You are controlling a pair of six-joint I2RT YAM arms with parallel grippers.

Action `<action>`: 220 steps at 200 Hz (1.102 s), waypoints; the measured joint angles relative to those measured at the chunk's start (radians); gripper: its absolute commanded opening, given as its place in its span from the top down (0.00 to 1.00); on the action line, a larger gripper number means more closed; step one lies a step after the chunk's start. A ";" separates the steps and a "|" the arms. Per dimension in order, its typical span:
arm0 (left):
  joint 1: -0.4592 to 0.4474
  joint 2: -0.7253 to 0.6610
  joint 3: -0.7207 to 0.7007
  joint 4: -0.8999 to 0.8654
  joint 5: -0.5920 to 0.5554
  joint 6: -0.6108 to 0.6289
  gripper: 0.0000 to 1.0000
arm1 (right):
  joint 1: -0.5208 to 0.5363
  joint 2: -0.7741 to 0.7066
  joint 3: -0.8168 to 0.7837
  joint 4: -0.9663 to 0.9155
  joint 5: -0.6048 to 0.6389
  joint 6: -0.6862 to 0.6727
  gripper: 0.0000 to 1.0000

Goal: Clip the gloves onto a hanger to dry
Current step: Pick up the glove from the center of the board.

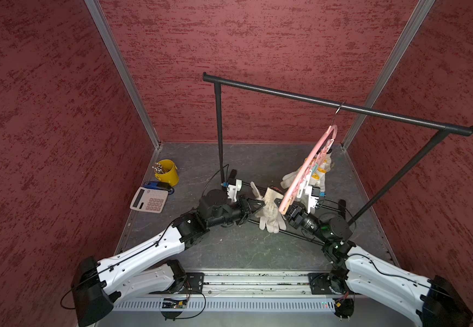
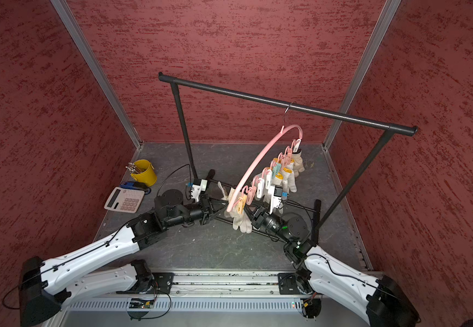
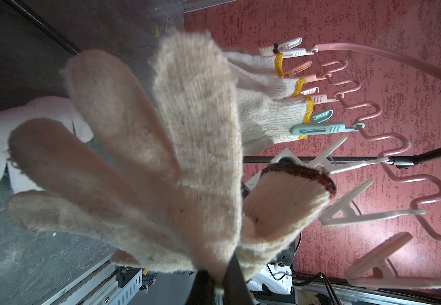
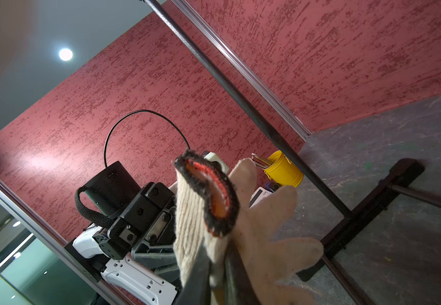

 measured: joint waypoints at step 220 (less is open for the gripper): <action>0.146 0.009 0.236 -0.247 0.427 1.359 0.36 | 0.000 -0.227 0.173 -0.621 -0.234 -0.192 1.00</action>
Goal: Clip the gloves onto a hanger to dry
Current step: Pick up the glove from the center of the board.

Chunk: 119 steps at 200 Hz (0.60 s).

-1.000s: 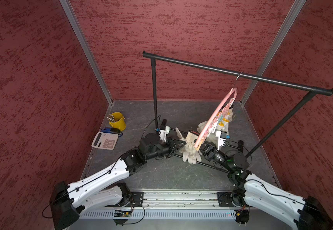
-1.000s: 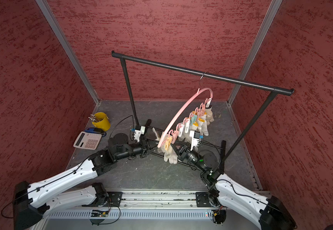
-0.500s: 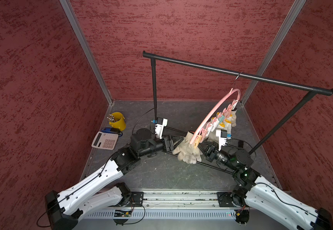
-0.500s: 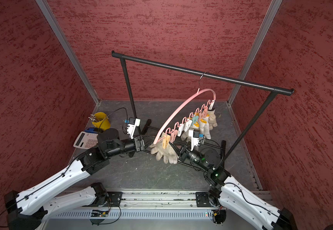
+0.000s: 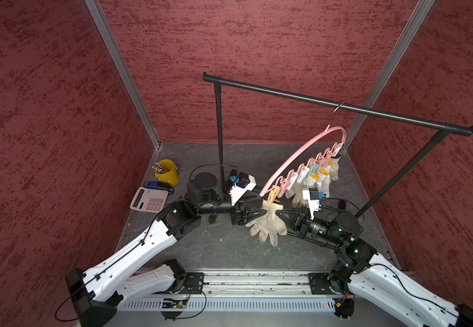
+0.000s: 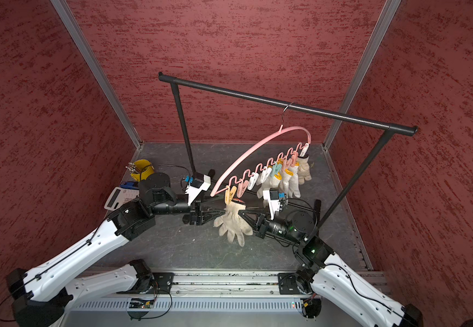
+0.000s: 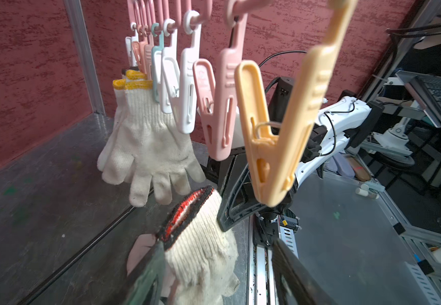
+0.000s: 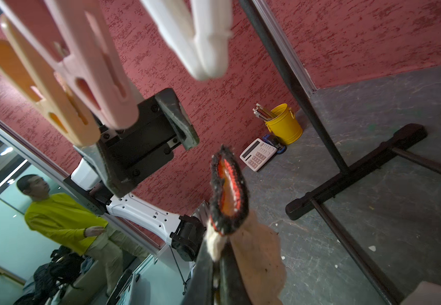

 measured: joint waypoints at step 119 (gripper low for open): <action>0.074 0.119 -0.092 0.324 0.332 -0.204 0.46 | 0.000 0.009 0.041 -0.013 -0.095 0.036 1.00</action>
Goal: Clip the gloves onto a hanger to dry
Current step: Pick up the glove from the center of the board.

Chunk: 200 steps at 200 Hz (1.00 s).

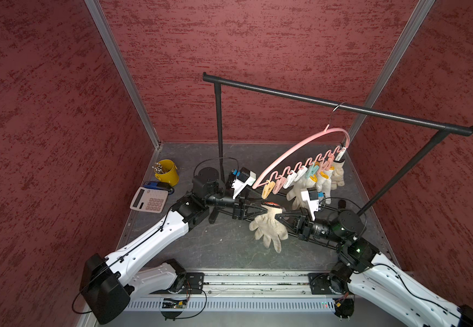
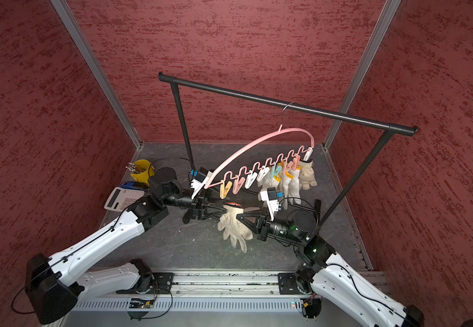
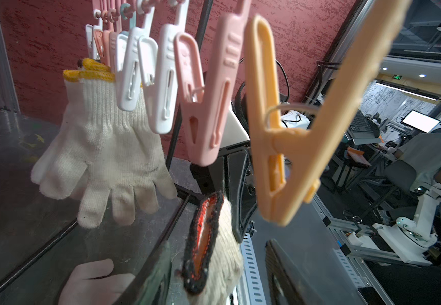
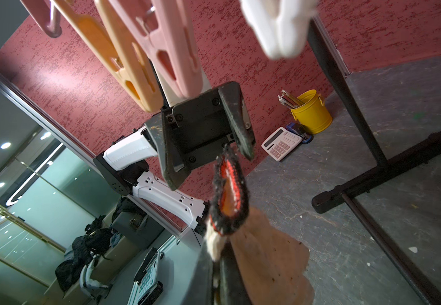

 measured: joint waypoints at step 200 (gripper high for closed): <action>-0.058 -0.036 -0.087 -0.007 -0.212 -0.032 1.00 | 0.000 -0.105 0.102 -0.187 0.296 -0.034 0.76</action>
